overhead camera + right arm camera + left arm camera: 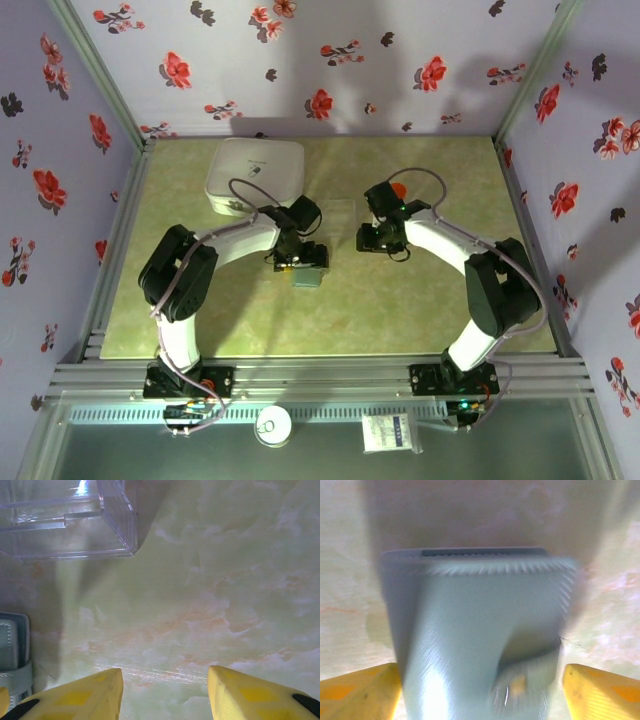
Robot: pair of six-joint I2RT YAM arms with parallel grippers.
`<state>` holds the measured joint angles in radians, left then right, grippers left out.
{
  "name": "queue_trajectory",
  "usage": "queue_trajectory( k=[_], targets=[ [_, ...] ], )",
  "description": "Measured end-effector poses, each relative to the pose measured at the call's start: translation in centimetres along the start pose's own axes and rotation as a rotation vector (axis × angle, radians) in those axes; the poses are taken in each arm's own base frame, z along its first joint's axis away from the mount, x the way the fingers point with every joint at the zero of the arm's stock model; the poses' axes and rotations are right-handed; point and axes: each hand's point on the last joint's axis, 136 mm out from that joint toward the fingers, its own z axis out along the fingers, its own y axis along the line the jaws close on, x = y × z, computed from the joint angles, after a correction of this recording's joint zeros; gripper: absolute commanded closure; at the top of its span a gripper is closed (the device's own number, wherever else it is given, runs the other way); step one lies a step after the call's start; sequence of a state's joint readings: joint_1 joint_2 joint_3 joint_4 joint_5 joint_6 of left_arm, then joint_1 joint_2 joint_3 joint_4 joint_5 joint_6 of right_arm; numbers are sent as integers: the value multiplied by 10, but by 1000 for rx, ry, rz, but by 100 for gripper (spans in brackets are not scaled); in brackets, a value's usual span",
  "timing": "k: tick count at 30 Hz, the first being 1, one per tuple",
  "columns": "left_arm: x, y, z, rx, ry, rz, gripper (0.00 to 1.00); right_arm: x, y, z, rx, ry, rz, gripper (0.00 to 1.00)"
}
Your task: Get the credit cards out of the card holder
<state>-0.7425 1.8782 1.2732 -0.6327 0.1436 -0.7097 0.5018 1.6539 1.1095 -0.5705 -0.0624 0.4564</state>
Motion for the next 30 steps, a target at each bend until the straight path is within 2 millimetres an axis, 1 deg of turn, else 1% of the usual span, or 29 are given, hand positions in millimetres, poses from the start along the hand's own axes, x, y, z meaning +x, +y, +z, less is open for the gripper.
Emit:
queue_trajectory(
  k=[2, 5, 11, 14, 18, 20, 23, 26, 30],
  targets=[
    [1, -4, 0, 18, 7, -1, 15, -1, 1, -1, -6, -5, 0, 51],
    [3, -8, -2, 41, 5, -6, 22, -3, 4, -4, -18, -14, -1, 51],
    [10, -8, -11, 69, -1, -9, 30, -1, 11, -4, -32, -16, -2, 52],
    [10, -9, -16, 80, -15, -7, 32, 3, 18, -4, -41, -11, -12, 53],
    [6, -9, -27, 106, -55, -6, 33, 5, 33, -7, -66, -12, -25, 54],
    [4, -6, -33, 120, -82, -10, 33, 4, 44, -9, -81, -17, -35, 55],
    [0, 5, -39, 129, -115, -35, 35, 6, 62, -9, -100, -12, -51, 55],
    [-8, 17, -41, 135, -147, -64, 38, 12, 78, -5, -103, 2, -70, 56],
    [-12, 34, -42, 137, -181, -99, 43, 22, 97, -2, -99, 21, -84, 58]
  ],
)
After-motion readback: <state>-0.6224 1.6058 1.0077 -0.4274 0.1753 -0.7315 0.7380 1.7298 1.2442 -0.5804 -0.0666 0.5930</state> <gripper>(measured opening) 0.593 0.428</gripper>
